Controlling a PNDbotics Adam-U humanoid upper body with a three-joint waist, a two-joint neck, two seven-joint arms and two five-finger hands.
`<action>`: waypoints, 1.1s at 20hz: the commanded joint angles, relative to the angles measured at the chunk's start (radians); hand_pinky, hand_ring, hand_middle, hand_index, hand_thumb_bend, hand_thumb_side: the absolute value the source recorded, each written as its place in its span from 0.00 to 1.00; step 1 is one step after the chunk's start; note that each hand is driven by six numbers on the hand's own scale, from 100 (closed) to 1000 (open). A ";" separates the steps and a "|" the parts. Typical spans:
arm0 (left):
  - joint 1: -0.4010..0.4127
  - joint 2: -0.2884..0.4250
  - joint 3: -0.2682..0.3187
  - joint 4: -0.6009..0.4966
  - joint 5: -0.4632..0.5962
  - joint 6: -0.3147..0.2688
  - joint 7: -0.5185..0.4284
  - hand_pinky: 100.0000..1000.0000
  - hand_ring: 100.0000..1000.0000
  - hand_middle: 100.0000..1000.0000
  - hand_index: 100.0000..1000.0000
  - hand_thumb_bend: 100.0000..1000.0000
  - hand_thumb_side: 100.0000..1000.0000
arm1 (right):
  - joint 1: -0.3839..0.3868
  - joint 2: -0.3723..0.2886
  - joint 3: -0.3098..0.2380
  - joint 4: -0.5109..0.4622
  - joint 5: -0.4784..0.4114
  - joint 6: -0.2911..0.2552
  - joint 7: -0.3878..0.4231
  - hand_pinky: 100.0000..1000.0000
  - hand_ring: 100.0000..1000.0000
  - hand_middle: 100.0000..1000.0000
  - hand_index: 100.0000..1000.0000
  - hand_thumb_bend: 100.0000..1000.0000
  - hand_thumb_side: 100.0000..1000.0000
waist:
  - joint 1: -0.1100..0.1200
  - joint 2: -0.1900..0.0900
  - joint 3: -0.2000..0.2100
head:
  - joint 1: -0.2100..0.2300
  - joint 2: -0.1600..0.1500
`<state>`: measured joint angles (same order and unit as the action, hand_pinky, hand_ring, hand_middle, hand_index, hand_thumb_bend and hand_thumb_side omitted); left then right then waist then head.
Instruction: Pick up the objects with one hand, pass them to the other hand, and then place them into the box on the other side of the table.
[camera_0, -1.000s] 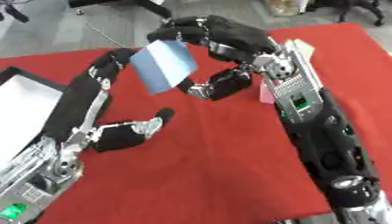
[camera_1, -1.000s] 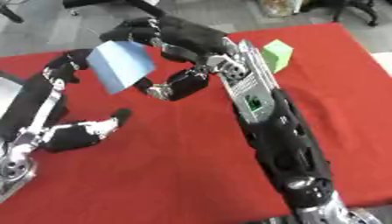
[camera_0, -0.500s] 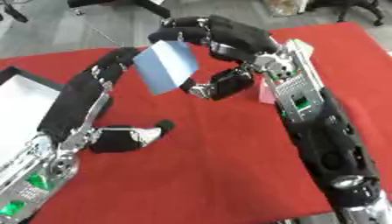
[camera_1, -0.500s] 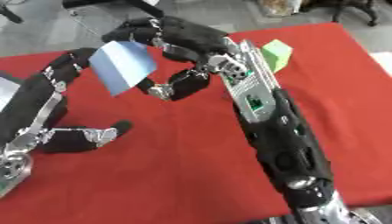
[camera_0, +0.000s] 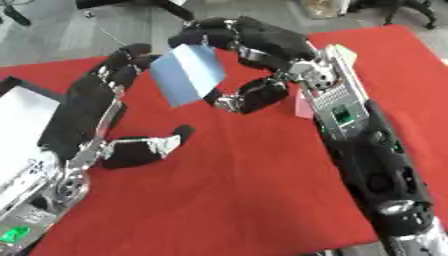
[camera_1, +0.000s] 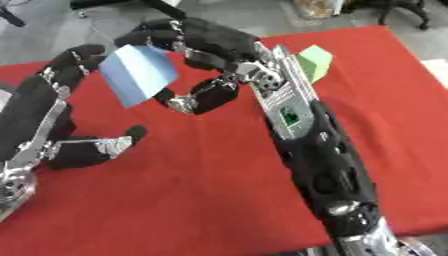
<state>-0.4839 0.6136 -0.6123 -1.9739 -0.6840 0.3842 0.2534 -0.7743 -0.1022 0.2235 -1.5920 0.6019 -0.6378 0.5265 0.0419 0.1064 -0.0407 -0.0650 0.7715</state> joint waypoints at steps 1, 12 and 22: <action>-0.027 -0.004 0.010 -0.026 -0.021 0.014 0.021 0.69 0.81 0.86 0.92 0.49 0.38 | -0.019 0.000 0.004 -0.017 -0.005 -0.003 0.011 0.74 0.64 0.29 0.26 0.00 0.00 | 0.008 0.005 0.002 | -0.003 -0.002; -0.063 -0.024 -0.003 -0.026 -0.054 0.019 0.021 0.70 0.81 0.86 0.91 0.48 0.34 | -0.018 -0.002 0.005 -0.024 -0.015 0.004 0.020 0.73 0.63 0.29 0.27 0.00 0.00 | 0.003 0.005 0.002 | 0.000 -0.002; -0.075 -0.033 -0.019 -0.026 -0.095 0.016 -0.008 0.71 0.81 0.86 0.91 0.51 0.32 | -0.019 -0.003 0.006 -0.028 -0.023 0.006 0.029 0.72 0.63 0.29 0.28 0.00 0.00 | 0.002 0.005 -0.002 | 0.001 -0.002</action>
<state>-0.5323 0.5881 -0.6170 -1.9739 -0.7702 0.4096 0.2517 -0.7740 -0.1105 0.2235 -1.6033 0.5816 -0.6246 0.5424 0.0419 0.1064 -0.0421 -0.0650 0.7715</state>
